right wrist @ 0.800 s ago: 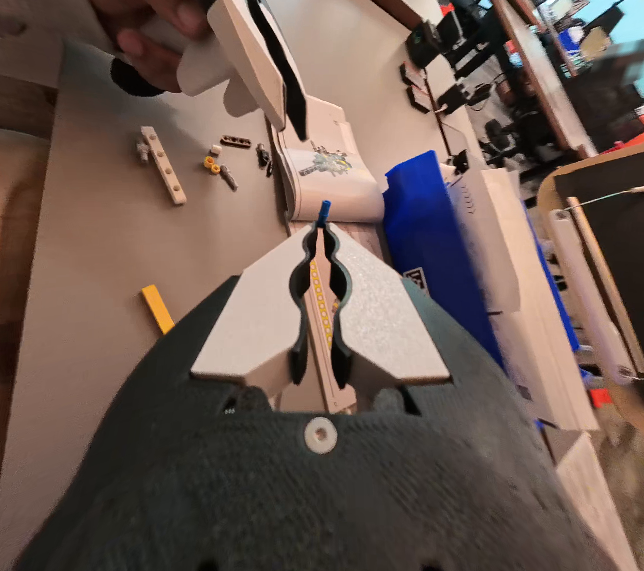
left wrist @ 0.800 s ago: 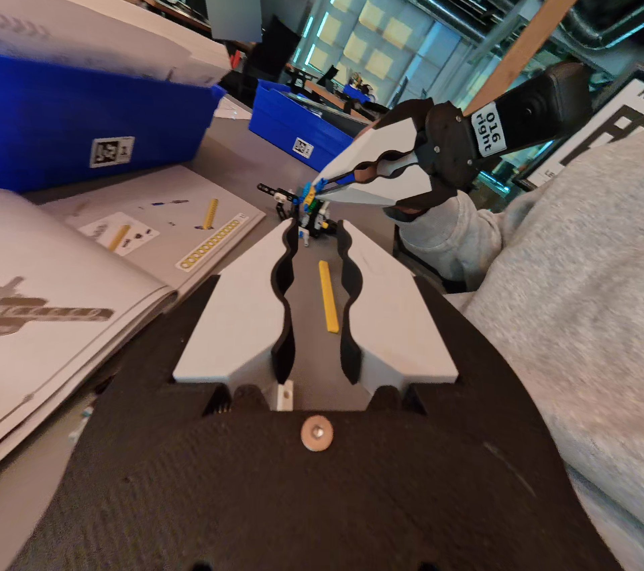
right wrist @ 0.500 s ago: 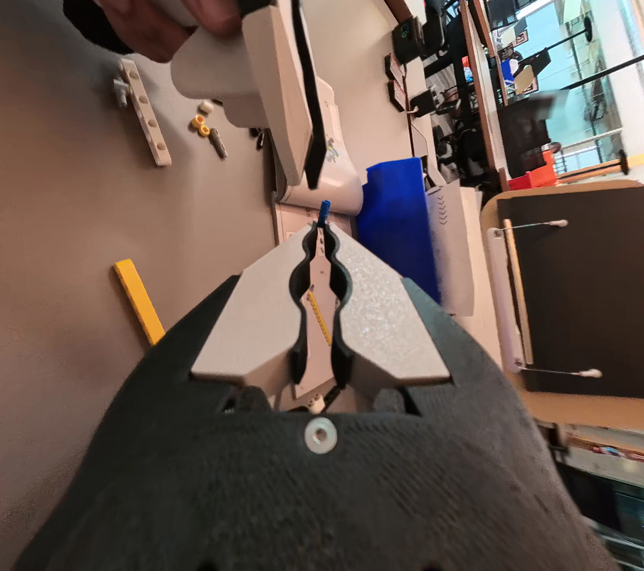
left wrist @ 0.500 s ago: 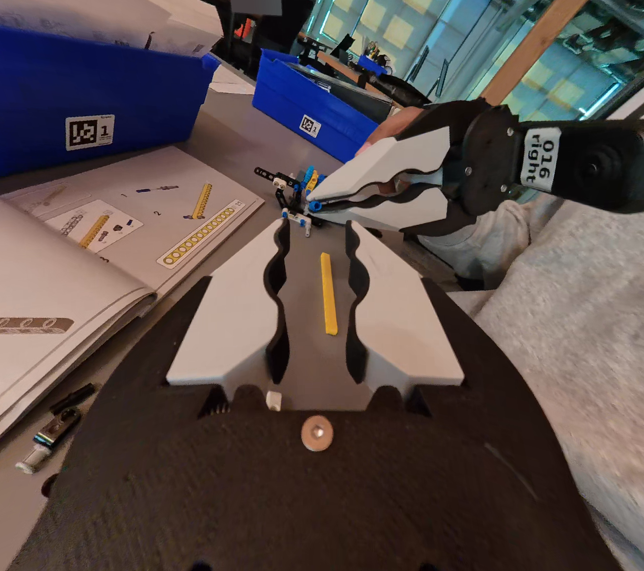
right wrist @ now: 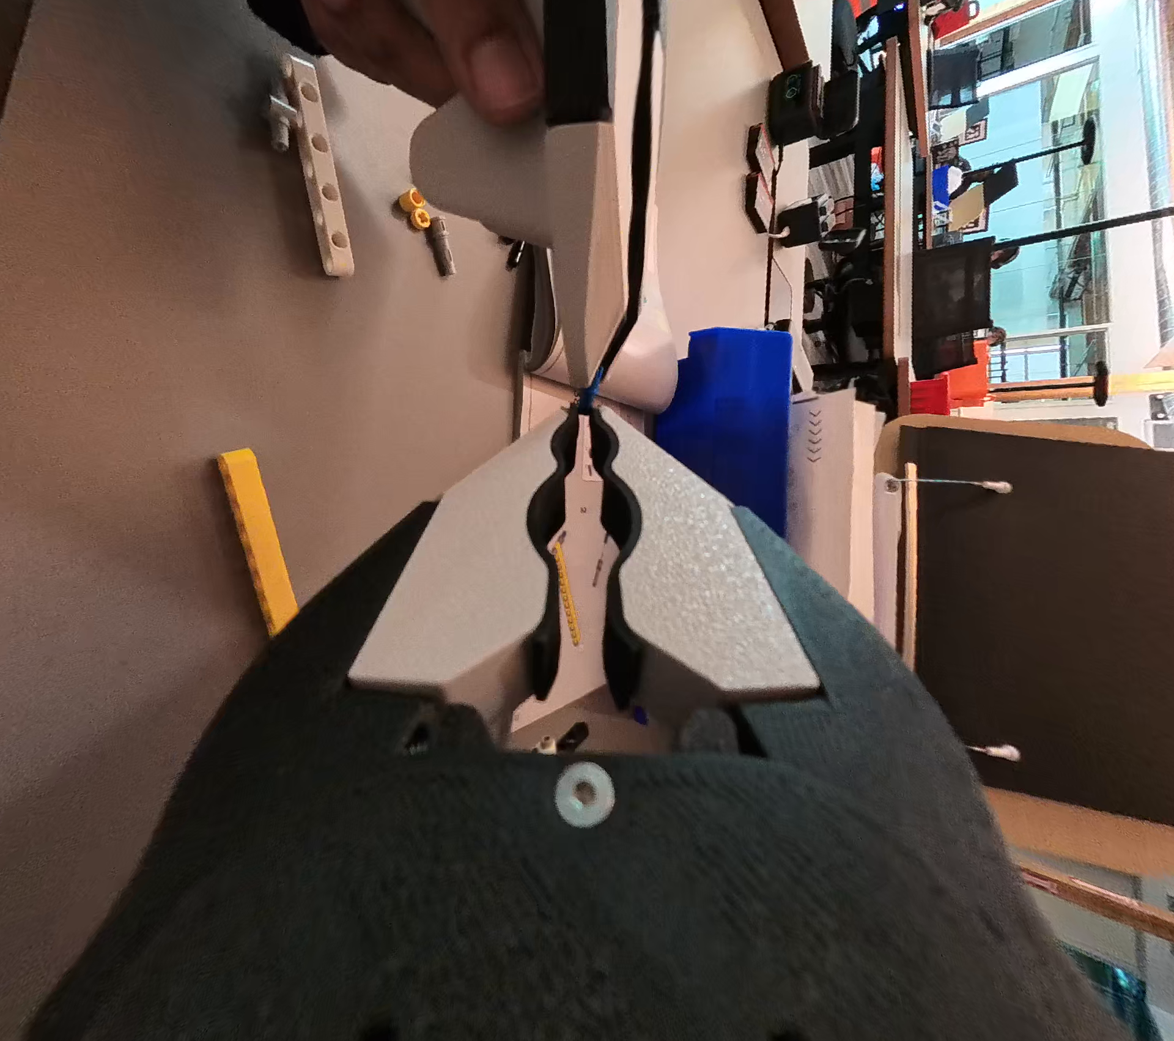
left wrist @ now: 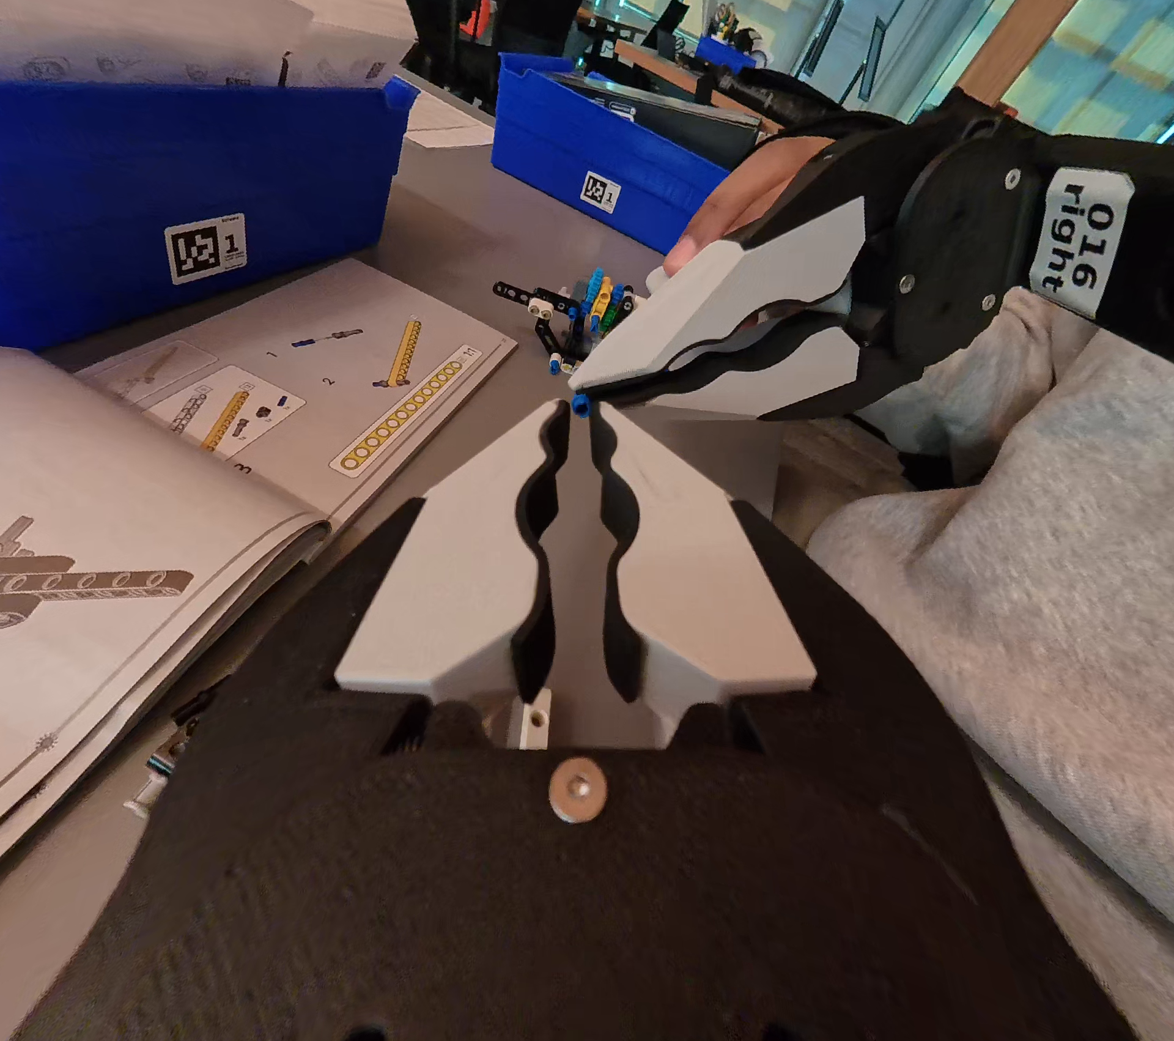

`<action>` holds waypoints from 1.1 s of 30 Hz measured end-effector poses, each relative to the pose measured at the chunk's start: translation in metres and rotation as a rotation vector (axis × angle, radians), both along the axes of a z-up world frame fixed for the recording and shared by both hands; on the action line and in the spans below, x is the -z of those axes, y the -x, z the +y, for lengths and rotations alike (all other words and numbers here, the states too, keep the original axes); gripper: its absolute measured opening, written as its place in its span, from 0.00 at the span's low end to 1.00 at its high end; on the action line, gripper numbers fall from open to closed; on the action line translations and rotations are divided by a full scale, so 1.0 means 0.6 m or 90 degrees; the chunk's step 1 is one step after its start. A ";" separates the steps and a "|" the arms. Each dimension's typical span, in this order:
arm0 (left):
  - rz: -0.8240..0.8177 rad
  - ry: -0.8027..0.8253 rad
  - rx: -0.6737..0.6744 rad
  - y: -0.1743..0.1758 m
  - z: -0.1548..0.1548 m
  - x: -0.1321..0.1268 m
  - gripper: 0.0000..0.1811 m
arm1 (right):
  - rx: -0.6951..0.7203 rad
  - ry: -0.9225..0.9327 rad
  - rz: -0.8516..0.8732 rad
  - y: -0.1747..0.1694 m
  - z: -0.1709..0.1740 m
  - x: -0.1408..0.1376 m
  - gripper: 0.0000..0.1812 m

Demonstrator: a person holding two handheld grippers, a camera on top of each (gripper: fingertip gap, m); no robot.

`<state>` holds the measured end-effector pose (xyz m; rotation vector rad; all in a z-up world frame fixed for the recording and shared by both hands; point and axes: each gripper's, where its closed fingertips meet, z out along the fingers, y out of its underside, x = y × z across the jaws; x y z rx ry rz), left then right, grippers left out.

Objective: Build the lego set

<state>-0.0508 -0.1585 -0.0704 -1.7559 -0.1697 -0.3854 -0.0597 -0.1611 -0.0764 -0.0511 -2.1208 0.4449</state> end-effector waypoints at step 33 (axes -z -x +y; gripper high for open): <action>0.043 0.020 0.019 -0.006 -0.004 0.010 0.01 | -0.017 -0.002 -0.042 -0.008 -0.008 0.012 0.01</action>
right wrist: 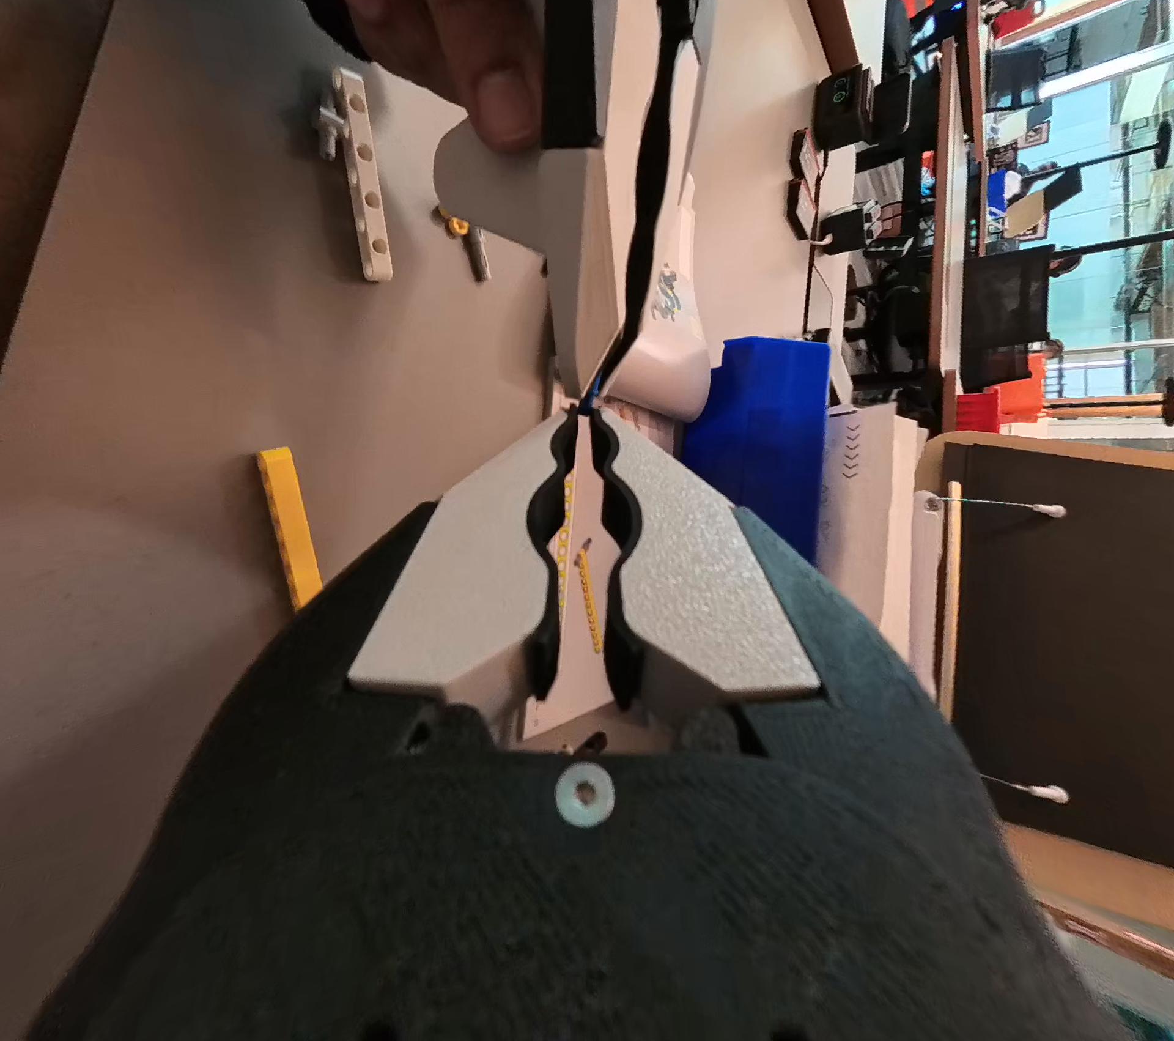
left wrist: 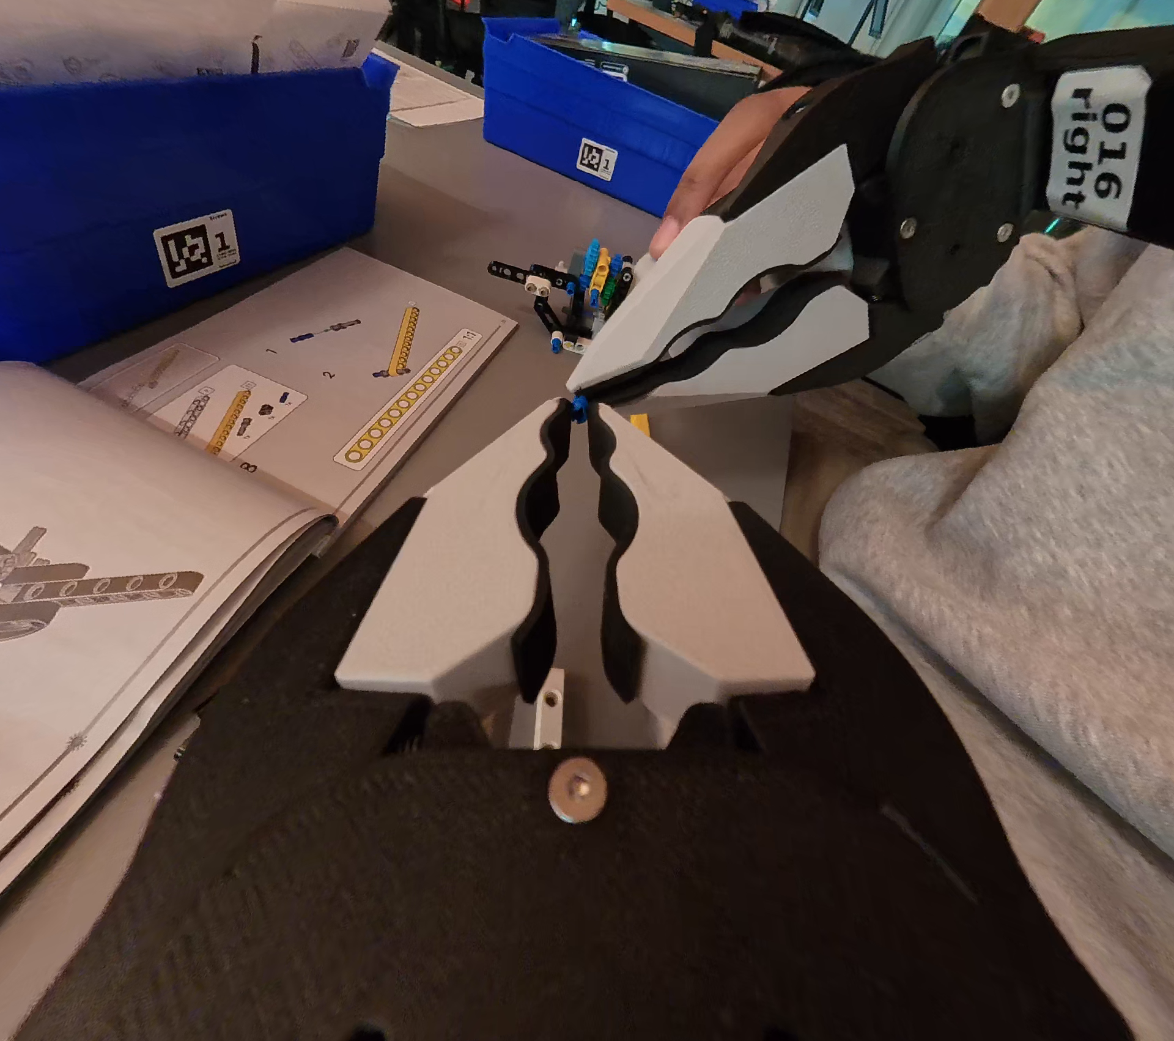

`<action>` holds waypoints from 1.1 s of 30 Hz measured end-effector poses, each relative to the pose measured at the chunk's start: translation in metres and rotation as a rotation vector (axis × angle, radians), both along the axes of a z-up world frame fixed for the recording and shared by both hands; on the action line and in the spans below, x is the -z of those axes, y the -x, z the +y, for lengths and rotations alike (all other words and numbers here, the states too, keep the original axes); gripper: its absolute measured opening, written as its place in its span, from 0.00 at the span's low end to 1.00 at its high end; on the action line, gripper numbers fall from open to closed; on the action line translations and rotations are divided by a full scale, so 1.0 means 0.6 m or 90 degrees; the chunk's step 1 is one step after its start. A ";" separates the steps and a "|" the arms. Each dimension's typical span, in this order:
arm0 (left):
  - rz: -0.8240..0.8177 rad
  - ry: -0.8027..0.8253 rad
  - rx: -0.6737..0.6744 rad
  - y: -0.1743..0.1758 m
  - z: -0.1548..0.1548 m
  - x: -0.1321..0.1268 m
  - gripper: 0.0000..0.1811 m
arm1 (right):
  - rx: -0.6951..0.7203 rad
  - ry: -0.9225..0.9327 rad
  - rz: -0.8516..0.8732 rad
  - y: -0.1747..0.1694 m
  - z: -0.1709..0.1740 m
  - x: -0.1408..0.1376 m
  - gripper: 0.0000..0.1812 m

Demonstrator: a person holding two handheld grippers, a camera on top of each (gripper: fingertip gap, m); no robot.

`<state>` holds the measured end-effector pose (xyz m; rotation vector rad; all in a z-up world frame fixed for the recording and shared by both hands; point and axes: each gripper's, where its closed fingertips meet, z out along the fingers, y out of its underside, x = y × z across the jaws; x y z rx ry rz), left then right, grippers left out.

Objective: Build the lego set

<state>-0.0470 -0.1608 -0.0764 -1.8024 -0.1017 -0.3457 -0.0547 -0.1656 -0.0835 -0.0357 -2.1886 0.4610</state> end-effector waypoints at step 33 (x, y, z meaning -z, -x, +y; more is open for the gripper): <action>-0.265 -0.218 0.181 -0.034 -0.044 -0.107 0.01 | -0.137 0.352 -0.061 -0.036 -0.051 -0.110 0.04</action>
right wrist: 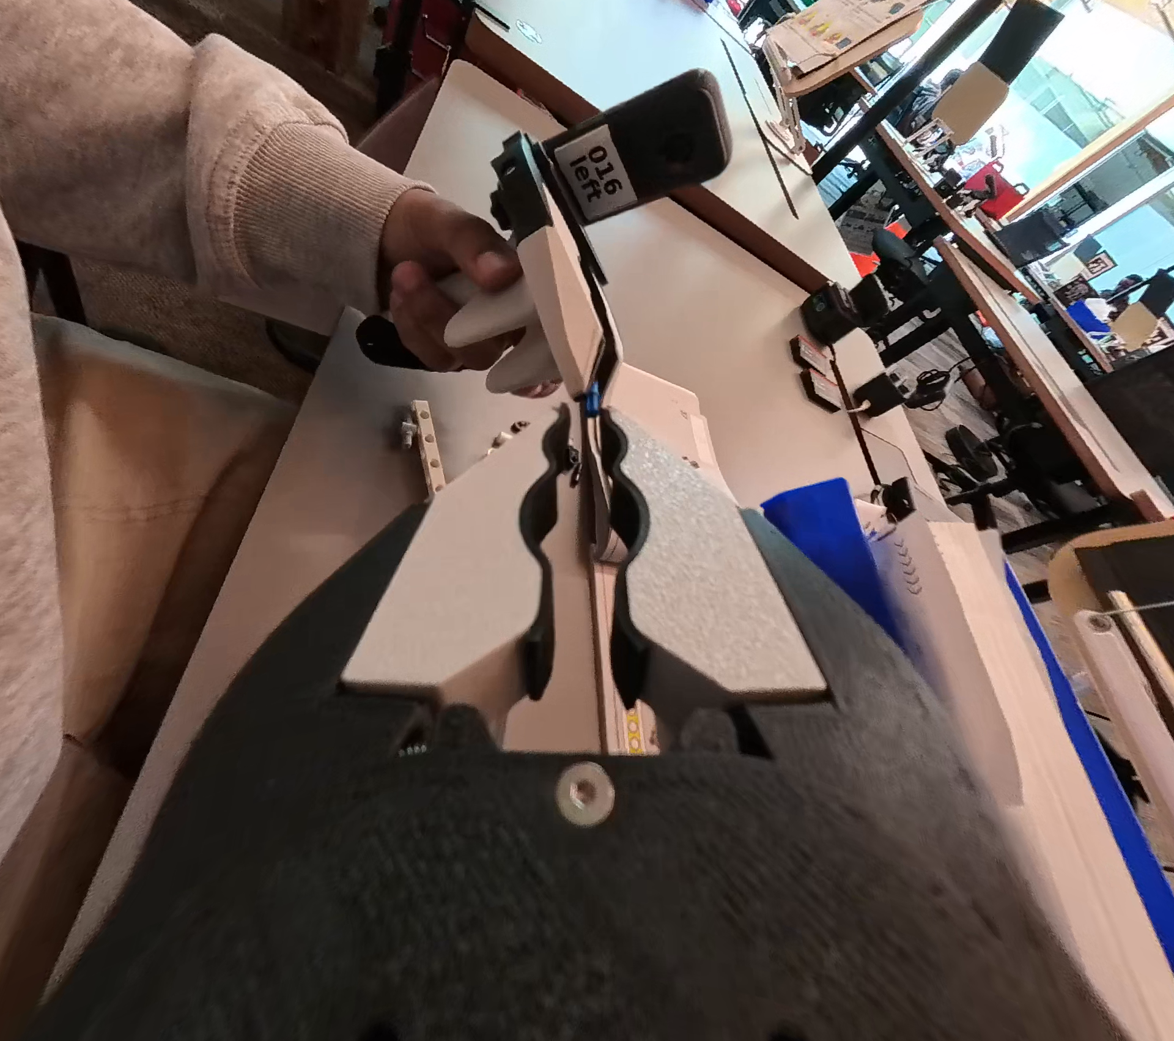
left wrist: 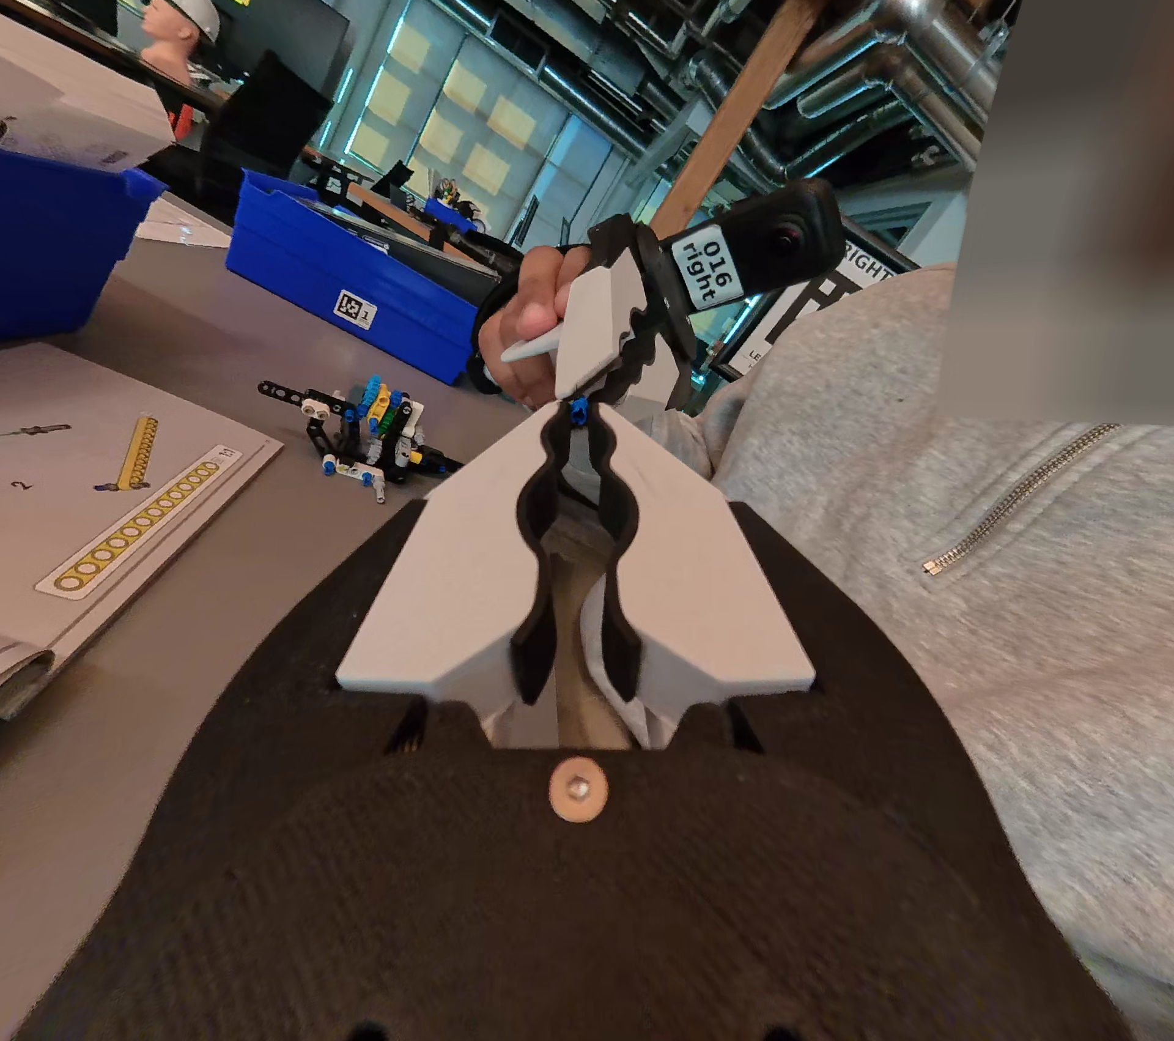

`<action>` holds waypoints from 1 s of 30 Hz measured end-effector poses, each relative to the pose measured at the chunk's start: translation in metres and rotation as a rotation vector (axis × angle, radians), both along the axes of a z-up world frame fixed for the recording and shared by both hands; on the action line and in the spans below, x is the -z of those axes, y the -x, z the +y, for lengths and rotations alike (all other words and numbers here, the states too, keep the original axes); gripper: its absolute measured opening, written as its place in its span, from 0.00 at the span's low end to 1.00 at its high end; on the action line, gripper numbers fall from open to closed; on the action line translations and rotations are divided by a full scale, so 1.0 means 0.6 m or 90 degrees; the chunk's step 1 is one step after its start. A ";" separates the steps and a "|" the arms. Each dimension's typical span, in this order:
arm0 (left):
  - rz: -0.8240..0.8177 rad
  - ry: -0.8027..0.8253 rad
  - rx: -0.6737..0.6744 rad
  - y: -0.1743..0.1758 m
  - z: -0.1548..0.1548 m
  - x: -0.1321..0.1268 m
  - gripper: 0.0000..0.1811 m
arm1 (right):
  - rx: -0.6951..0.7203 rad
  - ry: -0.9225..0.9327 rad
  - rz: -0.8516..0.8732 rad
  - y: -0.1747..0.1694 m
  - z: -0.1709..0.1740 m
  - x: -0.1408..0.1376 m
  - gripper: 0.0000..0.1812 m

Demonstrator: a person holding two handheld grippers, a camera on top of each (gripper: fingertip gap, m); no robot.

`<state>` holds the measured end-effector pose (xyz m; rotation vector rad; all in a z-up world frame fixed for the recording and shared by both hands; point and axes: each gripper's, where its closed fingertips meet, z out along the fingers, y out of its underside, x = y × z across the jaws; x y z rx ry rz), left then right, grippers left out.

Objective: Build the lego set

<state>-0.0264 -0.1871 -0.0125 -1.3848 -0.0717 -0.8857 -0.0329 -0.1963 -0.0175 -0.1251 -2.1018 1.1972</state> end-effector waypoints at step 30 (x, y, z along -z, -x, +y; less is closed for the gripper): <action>0.006 -0.009 0.006 -0.006 -0.005 -0.002 0.01 | -0.017 -0.002 -0.021 -0.013 0.002 -0.005 0.01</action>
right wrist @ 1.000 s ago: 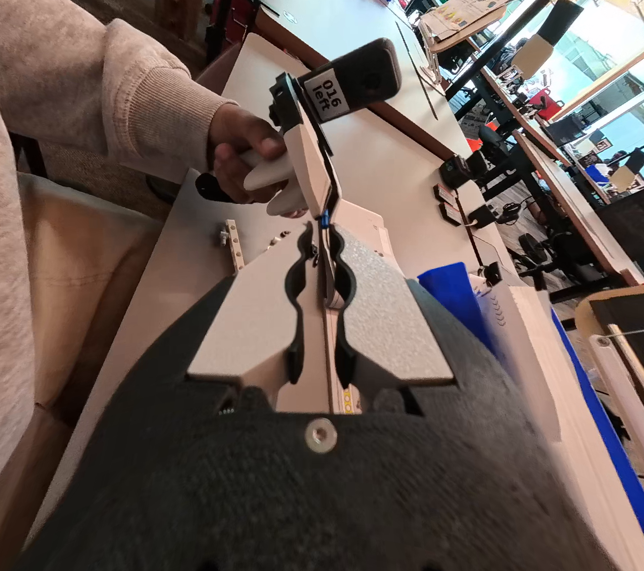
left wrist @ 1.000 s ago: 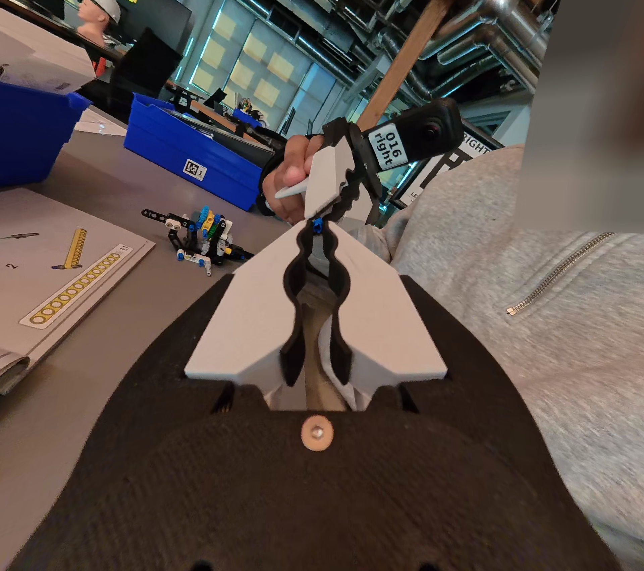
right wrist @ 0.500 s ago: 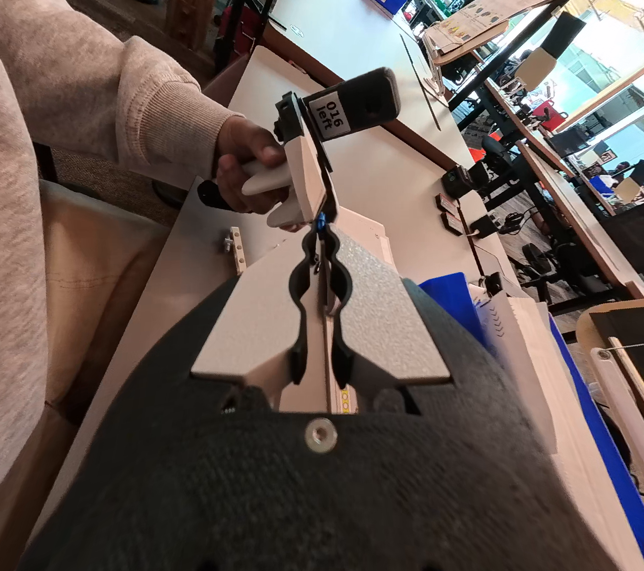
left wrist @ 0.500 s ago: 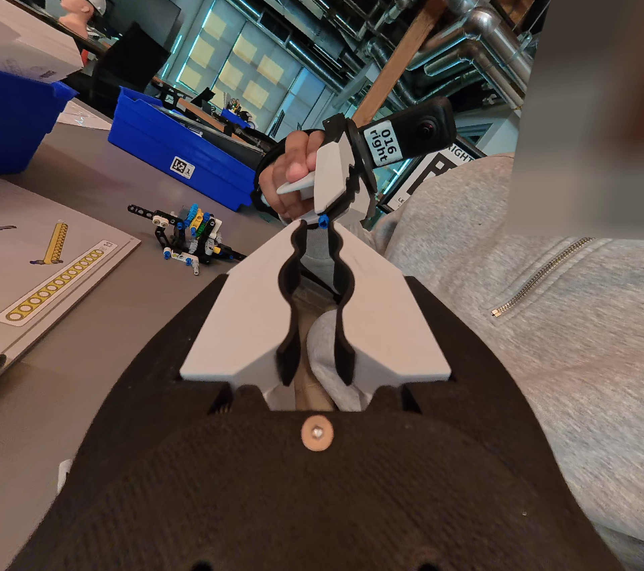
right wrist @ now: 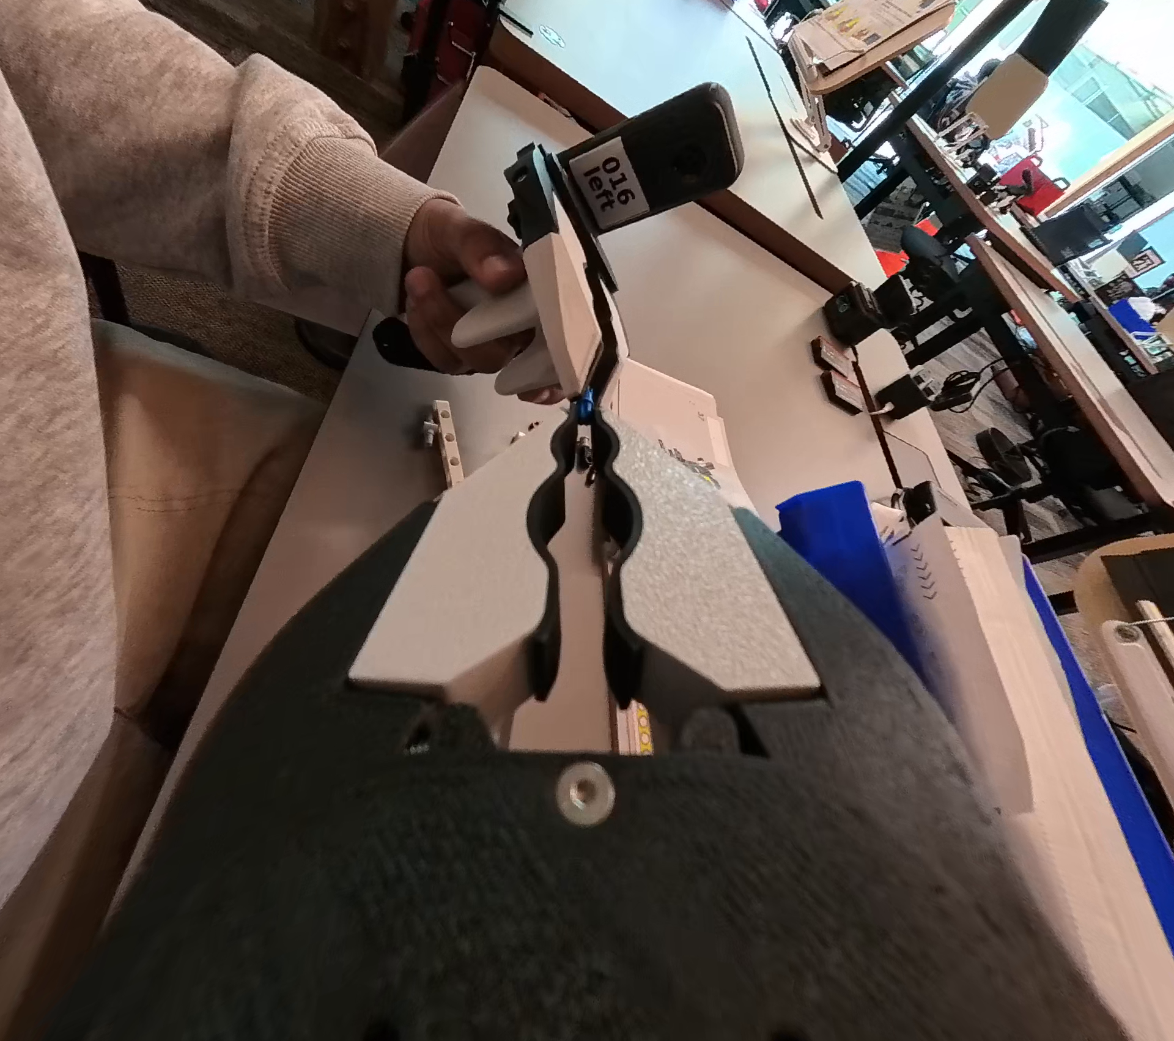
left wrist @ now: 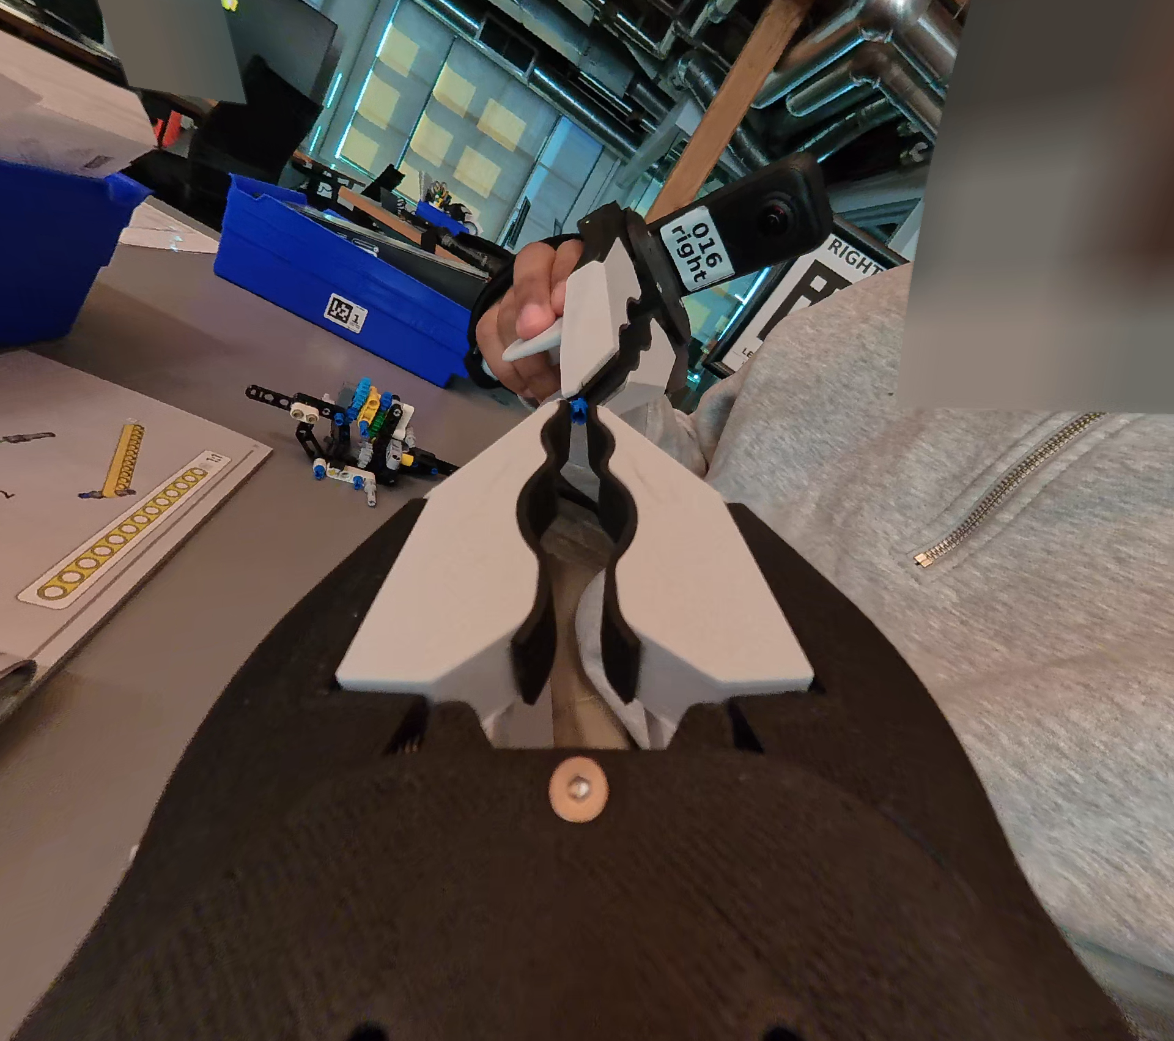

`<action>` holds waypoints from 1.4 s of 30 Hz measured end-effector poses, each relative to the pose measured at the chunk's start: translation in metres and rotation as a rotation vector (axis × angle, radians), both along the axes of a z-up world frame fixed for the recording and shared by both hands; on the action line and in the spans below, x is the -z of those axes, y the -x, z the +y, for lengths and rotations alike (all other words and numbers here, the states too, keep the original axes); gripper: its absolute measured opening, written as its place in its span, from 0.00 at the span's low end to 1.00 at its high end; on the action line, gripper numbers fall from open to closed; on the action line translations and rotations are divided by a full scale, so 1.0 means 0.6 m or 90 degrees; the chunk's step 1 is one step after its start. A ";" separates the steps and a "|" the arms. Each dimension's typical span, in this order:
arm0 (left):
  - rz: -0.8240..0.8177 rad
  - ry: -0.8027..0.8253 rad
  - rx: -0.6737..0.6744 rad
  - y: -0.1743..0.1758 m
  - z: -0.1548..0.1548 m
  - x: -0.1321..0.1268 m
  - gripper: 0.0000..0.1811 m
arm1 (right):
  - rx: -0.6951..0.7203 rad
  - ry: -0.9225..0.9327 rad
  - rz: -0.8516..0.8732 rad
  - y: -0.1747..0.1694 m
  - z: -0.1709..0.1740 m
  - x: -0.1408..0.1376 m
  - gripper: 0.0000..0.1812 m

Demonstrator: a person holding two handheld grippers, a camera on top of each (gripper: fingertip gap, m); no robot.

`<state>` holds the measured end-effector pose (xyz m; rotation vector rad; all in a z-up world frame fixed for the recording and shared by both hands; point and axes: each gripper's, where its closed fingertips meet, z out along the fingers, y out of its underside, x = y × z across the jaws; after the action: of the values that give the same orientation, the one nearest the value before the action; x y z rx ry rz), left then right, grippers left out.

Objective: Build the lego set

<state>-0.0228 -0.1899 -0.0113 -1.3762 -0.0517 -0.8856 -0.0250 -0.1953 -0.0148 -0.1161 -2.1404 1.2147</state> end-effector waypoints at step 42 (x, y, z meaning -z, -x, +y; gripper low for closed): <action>0.007 -0.003 0.009 -0.006 -0.002 -0.001 0.02 | -0.015 -0.026 -0.005 -0.005 -0.006 0.000 0.01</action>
<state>-0.0193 -0.1910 -0.0106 -1.3789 -0.0323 -0.8894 -0.0220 -0.1990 -0.0147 -0.0788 -2.1778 1.1855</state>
